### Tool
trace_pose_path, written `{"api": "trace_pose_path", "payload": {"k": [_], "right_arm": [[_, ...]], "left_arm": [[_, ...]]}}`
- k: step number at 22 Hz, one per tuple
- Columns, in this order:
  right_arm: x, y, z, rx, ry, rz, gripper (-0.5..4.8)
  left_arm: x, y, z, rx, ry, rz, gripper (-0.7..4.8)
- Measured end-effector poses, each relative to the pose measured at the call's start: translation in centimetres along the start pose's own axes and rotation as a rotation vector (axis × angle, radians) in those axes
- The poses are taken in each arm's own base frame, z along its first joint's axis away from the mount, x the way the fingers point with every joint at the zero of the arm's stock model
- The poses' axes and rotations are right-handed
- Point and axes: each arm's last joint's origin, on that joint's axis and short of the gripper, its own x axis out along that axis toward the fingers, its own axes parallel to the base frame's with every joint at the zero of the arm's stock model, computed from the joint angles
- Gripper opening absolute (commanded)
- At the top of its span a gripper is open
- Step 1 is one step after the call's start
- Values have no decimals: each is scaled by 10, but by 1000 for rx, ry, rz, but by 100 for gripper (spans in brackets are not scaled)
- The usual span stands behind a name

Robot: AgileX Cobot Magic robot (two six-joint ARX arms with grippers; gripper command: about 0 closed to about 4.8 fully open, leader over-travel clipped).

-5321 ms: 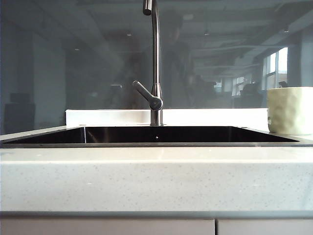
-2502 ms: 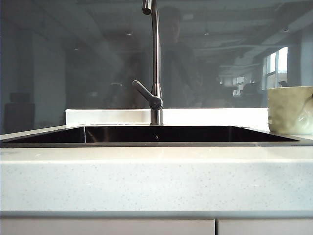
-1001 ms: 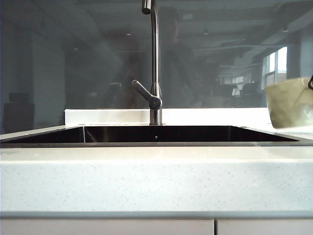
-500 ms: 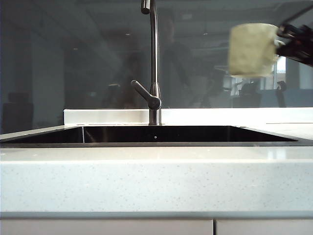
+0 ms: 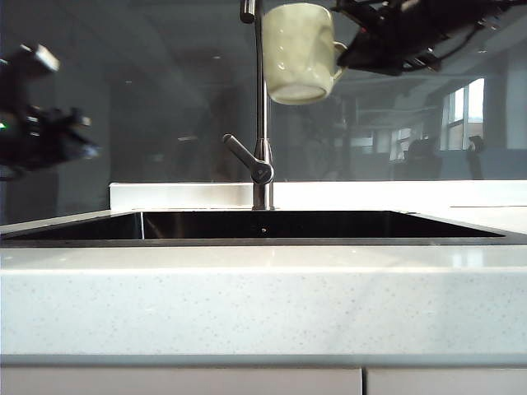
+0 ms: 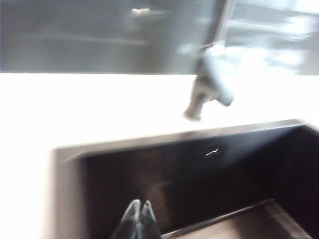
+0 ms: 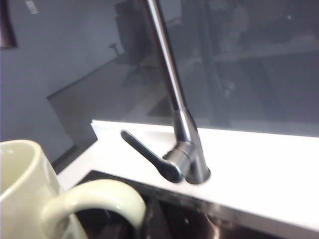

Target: Pick up the mug next to the sink, go to the faucet to get some water, pour the water into the sink, and finally put the mug back to its place.

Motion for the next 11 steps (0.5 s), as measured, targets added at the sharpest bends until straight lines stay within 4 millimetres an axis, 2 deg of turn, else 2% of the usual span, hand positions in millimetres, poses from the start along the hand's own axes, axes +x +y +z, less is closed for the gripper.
{"api": "trace_pose_path", "payload": {"k": [1, 4, 5, 7, 9, 10, 11], "right_arm": [[3, 4, 4, -3, -14, 6, -5], [8, 7, 11, -9, -43, 1, -5], [10, 7, 12, -9, -46, 0, -5], [13, 8, 11, -7, -41, -1, -5], [17, 8, 10, -4, -22, -9, -5], [22, 9, 10, 0, 1, -9, -5], [25, 11, 10, 2, 10, -5, -5]], "left_arm": [[28, 13, 1, -28, -11, -80, 131], [72, 33, 1, -54, -41, -180, 225], [94, 41, -1, -67, -56, -220, 225], [118, 47, -3, -84, -66, -279, 227], [147, 51, -5, -95, -80, -362, 276], [168, 52, -8, -104, -89, -430, 293], [180, 52, -8, -99, -99, -458, 309]]}}
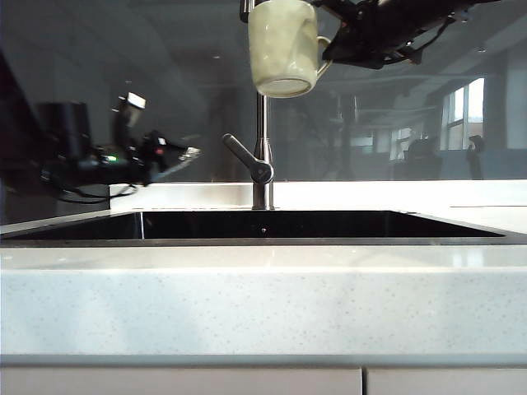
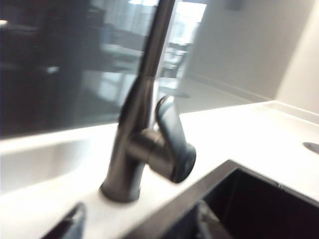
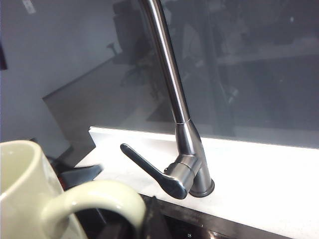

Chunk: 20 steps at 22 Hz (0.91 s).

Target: Pick up the mug next to the sink, go to the faucet to get some water, pour the water into the sink, and finally put the mug back to its place.

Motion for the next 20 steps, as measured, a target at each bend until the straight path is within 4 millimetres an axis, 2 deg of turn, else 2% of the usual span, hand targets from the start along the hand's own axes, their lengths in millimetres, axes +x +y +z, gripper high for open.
{"api": "trace_pose_path", "payload": {"k": [2, 4, 9, 11, 15, 20], "right_arm": [[5, 1, 0, 3, 18, -5, -5], [7, 1, 2, 3, 18, -1, -5], [13, 0, 8, 0, -3, -16, -5], [28, -1, 12, -3, -24, -11, -5], [46, 0, 6, 0, 3, -1, -5], [61, 11, 3, -1, 25, 28, -5]], "left_arm": [[31, 11, -1, 1, -16, -55, 313], [46, 15, 0, 8, -24, -71, 314], [60, 13, 2, 24, -38, -98, 314], [68, 7, 8, 43, -52, -121, 313], [75, 1, 15, 55, -47, -166, 313], [75, 2, 15, 43, -33, -183, 312]]}}
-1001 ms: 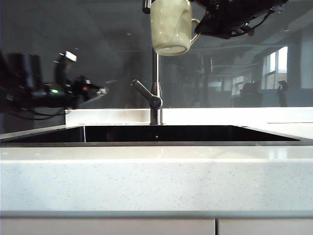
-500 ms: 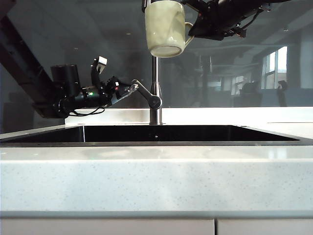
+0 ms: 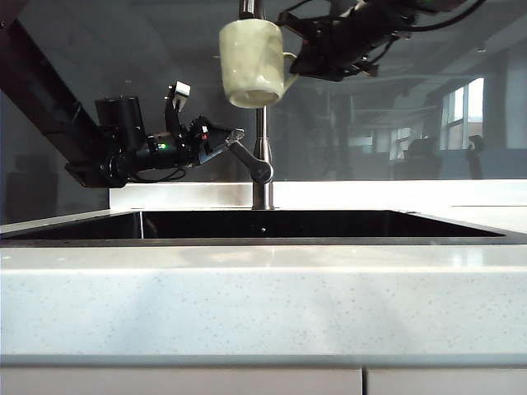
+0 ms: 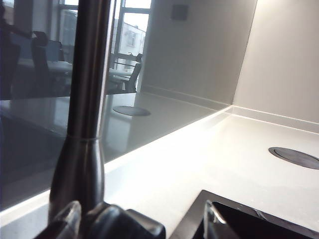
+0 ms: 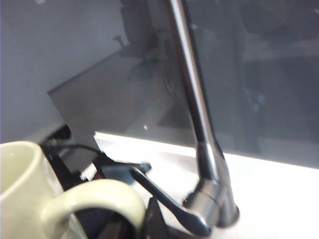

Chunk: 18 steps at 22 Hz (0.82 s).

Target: Pick up the mug next to the sink, go to the faucet to get some water, pour the water into the sink, and finally put the mug back to its place.

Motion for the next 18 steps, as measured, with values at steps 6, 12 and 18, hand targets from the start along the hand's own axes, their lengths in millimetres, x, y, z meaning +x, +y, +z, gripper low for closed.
{"api": "trace_pose_path", "payload": {"k": [6, 12, 18], "right_arm": [[3, 7, 5, -28, -28, 18, -5], [2, 7, 7, -31, -46, 20, -5], [2, 7, 8, -31, -50, 21, -5]], "left_arm": [[0, -2, -1, -14, 34, -67, 295], [-4, -3, -1, -107, 88, -160, 295], [-5, -4, 0, -181, 129, -229, 295]]}}
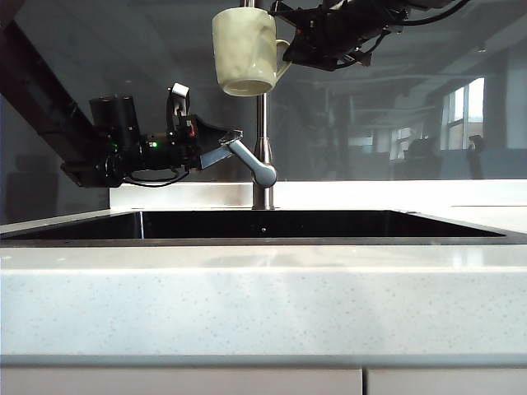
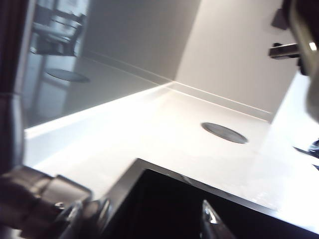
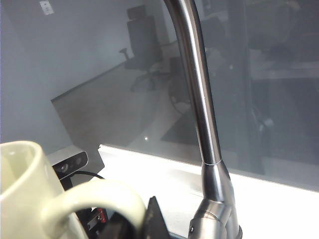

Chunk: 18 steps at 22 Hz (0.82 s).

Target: Pick up the mug next to the sink, go to the faucet to get some water, pour the water into the sink, and finally put the mug back to its place.

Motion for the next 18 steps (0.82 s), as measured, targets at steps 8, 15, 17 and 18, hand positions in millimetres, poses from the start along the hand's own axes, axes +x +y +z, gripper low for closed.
{"api": "trace_pose_path", "payload": {"k": [8, 15, 17, 18], "right_arm": [[0, 0, 2, -4, -22, 2, -5], [1, 0, 0, -6, -24, -2, -5], [1, 0, 0, -6, -24, -2, -5], [1, -1, 0, -6, -25, -3, -5]], "left_arm": [[0, -1, 0, 7, -3, -2, 296], [6, 0, 1, 129, -55, 72, 296], [4, 1, 1, 157, -65, 92, 296], [4, 1, 2, 170, -69, 100, 296]]}}
